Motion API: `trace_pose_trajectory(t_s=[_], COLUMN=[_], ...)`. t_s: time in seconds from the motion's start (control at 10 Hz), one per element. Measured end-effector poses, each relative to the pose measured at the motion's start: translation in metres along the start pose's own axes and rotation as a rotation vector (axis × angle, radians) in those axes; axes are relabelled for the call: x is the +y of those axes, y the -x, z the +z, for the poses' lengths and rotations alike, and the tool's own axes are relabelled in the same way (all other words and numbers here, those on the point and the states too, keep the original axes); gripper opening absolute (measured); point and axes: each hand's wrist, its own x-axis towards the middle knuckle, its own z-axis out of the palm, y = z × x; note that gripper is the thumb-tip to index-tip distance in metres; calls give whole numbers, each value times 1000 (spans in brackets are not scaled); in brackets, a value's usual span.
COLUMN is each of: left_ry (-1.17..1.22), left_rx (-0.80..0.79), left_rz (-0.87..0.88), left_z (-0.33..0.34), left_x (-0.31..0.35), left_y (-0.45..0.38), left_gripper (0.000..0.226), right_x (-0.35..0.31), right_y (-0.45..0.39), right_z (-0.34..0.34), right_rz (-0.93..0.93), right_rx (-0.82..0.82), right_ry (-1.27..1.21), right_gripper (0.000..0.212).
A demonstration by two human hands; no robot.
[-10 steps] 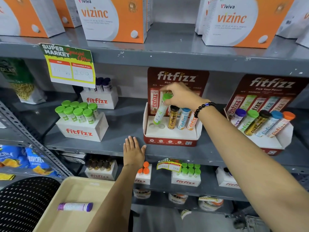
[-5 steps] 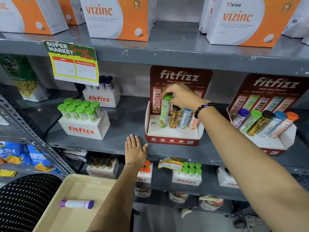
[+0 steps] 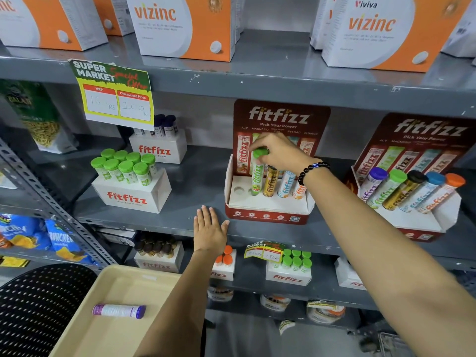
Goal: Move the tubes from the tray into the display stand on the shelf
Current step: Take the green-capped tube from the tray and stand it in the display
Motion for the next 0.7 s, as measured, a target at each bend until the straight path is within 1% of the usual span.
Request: trace_pose_trajectory(t_s=[0.3,0.5,0.6,0.7], left_ry=[-19,-16,-21,-20], left_rx=[2,1,-3,-3], left_rz=[-12,-12,-17,-12], left_z=[0,1,1,1], left_x=[0,0,0,0], left_y=[0,0,-1,-1], left_gripper=[67,67,67,67], right_x=[-2,5,7,8], right_y=[-1,-1,-1,0], right_z=[3,15,20,22], right_rz=[-15,9,16,11], right_rx=[-49,-56,-60,-55], right_ry=[-6,-13,-16,-20], right_gripper=[33,31,32,40])
